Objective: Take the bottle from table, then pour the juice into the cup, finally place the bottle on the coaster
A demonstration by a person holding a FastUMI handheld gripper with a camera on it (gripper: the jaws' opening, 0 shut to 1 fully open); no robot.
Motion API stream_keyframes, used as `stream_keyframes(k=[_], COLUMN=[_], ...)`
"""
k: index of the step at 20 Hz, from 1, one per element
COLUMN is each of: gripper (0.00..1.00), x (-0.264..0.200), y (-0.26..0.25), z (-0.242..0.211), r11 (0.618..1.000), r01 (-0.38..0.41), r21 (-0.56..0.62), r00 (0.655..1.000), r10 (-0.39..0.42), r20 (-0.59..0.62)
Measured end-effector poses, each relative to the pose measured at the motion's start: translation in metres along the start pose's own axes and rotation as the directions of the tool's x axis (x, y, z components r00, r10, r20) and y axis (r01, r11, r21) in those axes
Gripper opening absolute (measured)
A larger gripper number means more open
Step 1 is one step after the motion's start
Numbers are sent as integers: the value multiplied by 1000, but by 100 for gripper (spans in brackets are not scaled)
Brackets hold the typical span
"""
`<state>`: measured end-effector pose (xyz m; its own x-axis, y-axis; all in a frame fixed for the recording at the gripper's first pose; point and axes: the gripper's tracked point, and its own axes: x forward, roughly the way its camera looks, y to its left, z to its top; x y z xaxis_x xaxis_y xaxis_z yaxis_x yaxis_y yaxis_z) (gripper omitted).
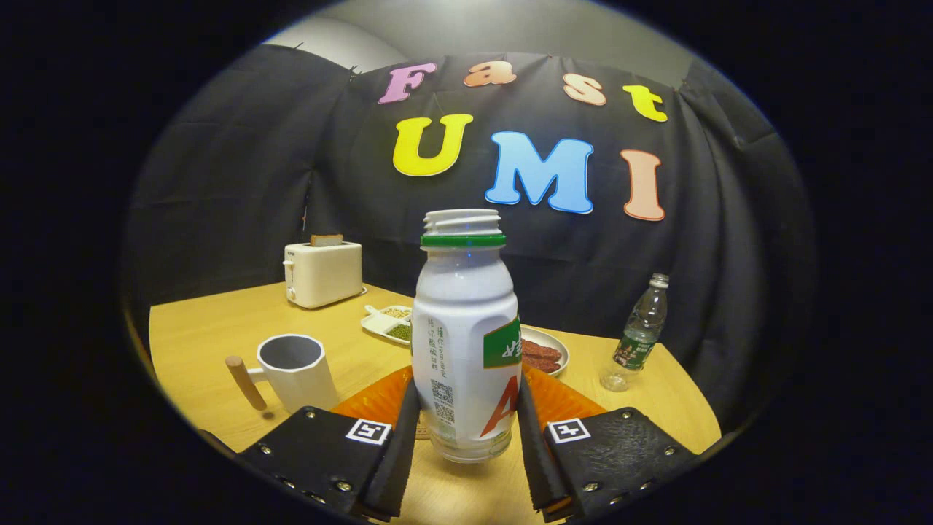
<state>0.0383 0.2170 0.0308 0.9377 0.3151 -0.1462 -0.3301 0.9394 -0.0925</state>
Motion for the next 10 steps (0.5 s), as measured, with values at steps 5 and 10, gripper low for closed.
stream_keyframes(k=[5,10], gripper=[64,64], x=[13,25], y=[10,12], z=[-3,-6], r11=[997,995], r01=[-35,-40], r21=[64,88], r00=[999,999], r10=[35,40], r20=[1,7])
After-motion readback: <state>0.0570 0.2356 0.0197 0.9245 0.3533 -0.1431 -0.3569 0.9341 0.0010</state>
